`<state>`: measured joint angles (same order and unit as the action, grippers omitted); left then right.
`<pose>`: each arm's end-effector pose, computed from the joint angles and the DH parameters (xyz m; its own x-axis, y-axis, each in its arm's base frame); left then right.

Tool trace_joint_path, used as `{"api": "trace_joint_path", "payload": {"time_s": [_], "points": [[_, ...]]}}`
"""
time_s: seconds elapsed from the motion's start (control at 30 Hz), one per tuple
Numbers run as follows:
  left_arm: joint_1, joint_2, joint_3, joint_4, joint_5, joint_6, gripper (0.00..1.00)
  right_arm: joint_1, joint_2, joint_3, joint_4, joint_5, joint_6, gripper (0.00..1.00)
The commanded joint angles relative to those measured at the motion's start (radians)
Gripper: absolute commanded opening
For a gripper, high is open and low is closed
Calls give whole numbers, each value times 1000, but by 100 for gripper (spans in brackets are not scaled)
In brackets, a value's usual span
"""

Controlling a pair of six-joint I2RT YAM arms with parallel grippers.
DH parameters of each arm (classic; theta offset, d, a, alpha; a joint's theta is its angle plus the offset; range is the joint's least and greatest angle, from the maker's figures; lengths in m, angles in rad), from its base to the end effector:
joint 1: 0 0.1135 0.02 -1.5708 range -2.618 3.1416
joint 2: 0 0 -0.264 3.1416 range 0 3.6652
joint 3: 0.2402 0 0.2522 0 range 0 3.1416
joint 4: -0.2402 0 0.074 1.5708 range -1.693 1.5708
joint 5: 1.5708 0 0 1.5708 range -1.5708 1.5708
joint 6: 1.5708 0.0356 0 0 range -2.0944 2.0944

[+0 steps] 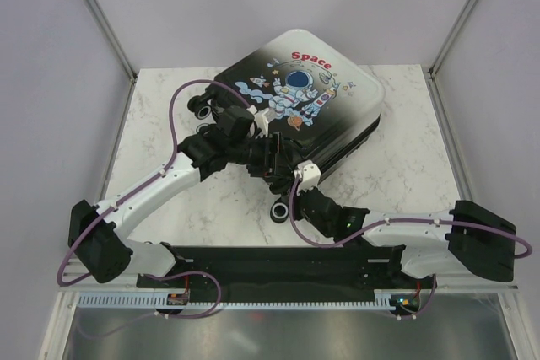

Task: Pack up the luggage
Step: Zip the luggage at the center of the board.

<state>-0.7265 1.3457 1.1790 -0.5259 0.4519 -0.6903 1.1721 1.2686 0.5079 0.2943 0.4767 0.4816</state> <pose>0.2096 -0.2070 0.3217 -0.9085 0.0410 -0.4158 0.3505 0.6165 -0.7050 0.1139 0.2283 0.1926 -0.4603 -0.0325 -0.8872 -0.5038 0.8324 0.2309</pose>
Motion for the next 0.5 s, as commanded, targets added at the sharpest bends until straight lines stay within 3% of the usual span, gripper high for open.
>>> {"api": "trace_joint_path", "payload": {"time_s": [0.0, 0.47], "points": [[-10, -10, 59, 383, 27, -71, 2, 83, 43, 89, 215, -90, -69, 0], [-11, -85, -47, 483, -12, -215, 2, 225, 212, 78, 569, 238, -5, 0]]}}
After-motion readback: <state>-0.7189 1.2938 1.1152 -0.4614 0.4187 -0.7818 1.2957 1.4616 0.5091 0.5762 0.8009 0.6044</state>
